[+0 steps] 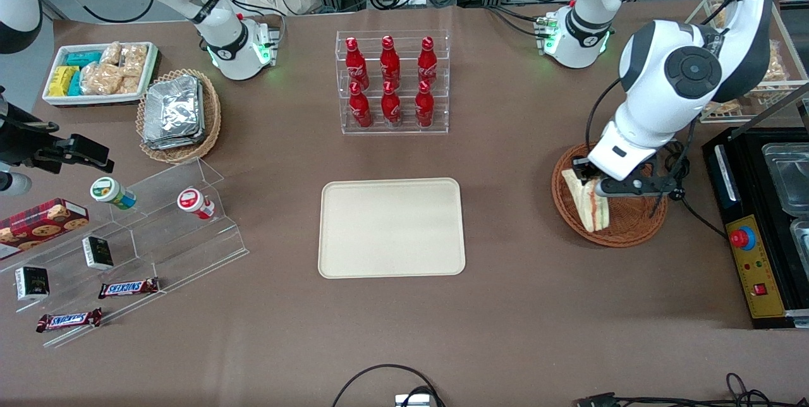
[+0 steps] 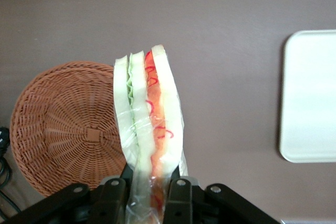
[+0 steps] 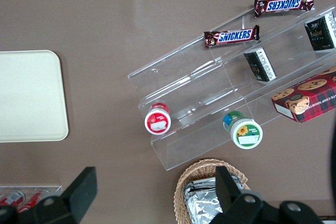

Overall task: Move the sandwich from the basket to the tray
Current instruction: 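Lift the sandwich out of the basket with the left gripper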

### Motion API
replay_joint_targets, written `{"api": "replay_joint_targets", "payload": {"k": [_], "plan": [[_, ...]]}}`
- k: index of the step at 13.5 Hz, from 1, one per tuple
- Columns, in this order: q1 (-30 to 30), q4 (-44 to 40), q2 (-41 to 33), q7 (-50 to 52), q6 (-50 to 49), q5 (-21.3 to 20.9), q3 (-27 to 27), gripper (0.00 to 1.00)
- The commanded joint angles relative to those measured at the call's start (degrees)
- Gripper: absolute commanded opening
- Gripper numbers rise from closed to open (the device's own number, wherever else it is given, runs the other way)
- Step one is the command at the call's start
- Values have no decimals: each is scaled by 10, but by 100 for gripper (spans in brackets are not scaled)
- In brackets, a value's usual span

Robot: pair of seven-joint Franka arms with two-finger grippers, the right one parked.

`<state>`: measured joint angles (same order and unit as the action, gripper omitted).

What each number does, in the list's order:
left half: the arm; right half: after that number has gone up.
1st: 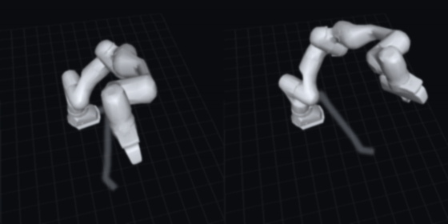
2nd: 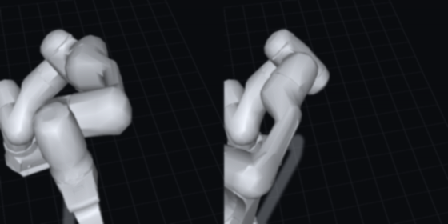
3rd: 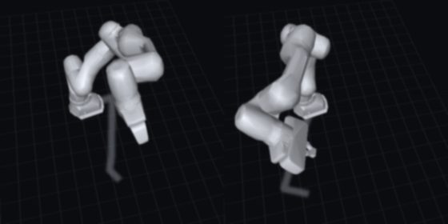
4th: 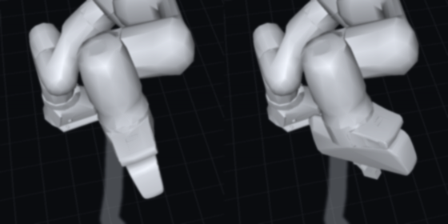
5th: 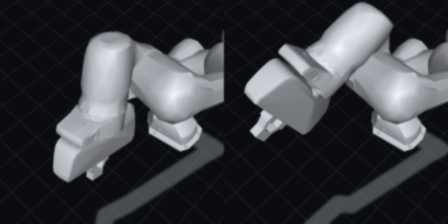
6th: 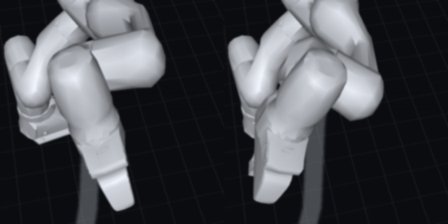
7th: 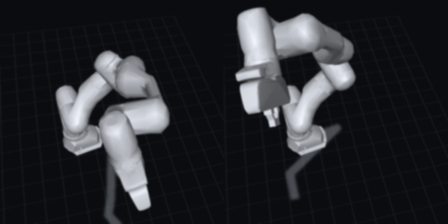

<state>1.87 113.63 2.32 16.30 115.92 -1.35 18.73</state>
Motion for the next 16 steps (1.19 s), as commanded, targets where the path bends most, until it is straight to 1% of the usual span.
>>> {"api": "replay_joint_targets", "payload": {"k": [1, 2, 5, 10, 14, 16], "plan": [[-3, -64, 42, -1, -33, 5, 28, 24], [-3, -70, 51, -3, -32, 3, 42, 23], [-3, -97, 82, 7, -25, -1, 95, 23], [-4, -133, 123, 75, -25, -9, 150, 22], [-5, -202, 228, 180, -24, -98, 208, 21], [-45, -226, 269, 231, -24, -148, 212, 21]]}}
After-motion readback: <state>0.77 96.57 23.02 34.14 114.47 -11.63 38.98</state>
